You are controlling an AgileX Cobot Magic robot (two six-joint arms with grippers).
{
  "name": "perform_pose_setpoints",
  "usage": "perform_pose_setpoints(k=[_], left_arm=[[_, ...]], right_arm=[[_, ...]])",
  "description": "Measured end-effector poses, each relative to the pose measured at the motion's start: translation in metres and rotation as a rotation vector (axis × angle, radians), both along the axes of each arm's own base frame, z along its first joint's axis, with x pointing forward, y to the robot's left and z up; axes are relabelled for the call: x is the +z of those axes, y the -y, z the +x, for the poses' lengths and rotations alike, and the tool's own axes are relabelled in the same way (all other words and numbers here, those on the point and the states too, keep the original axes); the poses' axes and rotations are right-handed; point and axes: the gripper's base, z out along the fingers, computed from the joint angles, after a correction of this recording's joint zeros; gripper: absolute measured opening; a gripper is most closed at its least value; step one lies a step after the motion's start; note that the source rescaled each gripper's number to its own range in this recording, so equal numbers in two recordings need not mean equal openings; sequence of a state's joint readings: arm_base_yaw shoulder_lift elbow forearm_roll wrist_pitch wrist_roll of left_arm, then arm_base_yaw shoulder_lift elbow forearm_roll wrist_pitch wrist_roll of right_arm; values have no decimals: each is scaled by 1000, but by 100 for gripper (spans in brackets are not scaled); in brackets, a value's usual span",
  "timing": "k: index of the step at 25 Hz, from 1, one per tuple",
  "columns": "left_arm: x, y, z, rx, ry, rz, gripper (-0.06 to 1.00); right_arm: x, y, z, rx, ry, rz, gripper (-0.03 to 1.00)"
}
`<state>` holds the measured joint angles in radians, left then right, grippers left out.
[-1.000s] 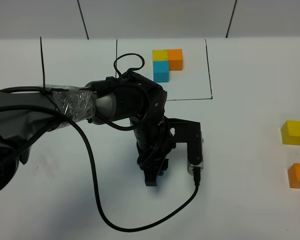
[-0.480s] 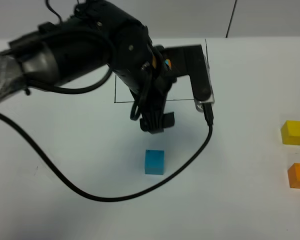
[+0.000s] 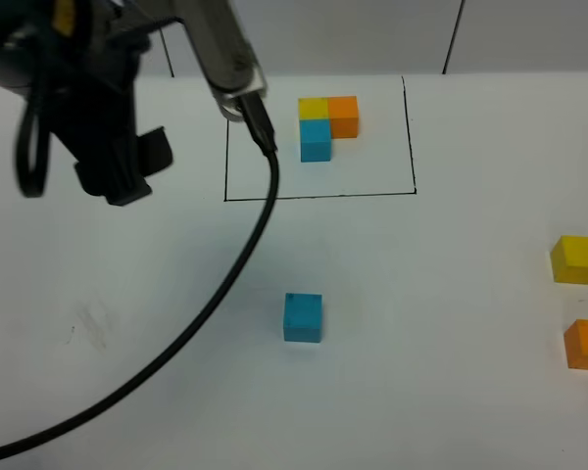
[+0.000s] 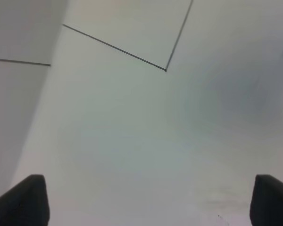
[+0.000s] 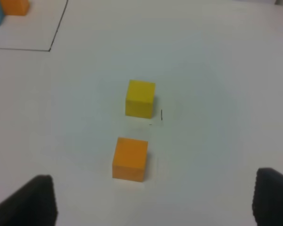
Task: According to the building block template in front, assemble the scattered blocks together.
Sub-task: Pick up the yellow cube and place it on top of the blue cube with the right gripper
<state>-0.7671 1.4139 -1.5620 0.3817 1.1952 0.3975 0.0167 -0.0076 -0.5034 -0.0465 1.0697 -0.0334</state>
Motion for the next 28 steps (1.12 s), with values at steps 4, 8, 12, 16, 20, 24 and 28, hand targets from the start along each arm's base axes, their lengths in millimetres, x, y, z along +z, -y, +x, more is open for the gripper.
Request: perform_pose_setpoints(k=[4,8,12,16,20,24,28], left_arm=[[31,-38,-39,51,89,-129,70],[46,-84,-86,97,169,-255,67],[42,-137,-136,160,274,-354,67],[25,-185,-179,211,385,-440,66],[3,-214,-210,250,444,-524,66],[-20,-221,-231,307,455,-544,66],[-43,-209,-248,405,406,-613,66]], right_arm=[[0,0,0,0,0,0,71],[0,0,0,0,0,0,71],[0,0,0,0,0,0,71],[0,0,0,-1,0,1,71],[0,0,0,-1,0,1,71],[0,0,0,-1,0,1,71],[0,0,0,-1,0,1,71]])
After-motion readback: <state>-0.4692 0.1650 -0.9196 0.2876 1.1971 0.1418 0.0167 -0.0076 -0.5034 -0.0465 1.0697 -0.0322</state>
